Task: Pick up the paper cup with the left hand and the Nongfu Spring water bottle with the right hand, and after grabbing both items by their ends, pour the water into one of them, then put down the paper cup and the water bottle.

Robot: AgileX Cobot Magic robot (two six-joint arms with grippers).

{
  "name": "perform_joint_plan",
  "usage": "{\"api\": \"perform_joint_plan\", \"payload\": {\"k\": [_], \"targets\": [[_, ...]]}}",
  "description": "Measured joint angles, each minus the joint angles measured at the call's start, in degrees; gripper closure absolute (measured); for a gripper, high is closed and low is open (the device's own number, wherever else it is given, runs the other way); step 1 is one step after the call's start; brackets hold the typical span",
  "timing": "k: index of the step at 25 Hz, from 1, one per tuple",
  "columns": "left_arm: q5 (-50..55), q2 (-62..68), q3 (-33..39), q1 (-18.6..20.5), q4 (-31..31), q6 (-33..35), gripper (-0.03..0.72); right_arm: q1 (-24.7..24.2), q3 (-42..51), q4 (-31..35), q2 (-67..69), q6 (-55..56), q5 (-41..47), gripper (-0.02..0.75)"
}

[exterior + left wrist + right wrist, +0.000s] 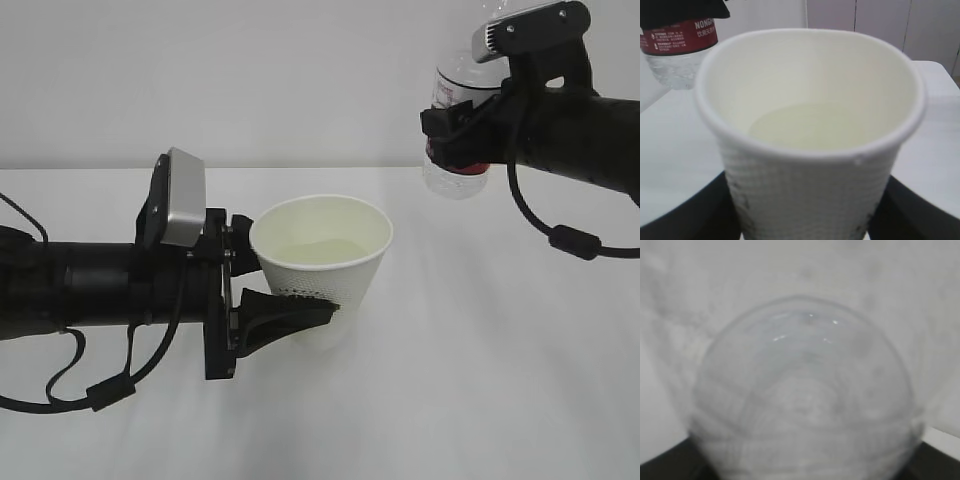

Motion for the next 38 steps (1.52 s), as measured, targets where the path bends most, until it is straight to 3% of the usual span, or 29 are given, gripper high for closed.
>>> {"api": "perform_joint_plan", "payload": {"k": [21, 38], "targets": [[0.0, 0.0, 0.0, 0.0, -0.1, 0.0, 0.202, -9.8, 0.0, 1.6, 0.0, -0.7, 2.4, 0.28], [0.0, 0.0, 0.0, 0.0, -0.2, 0.0, 0.201, -12.0, -0.1, 3.5, 2.1, -3.0, 2.1, 0.28]]}}
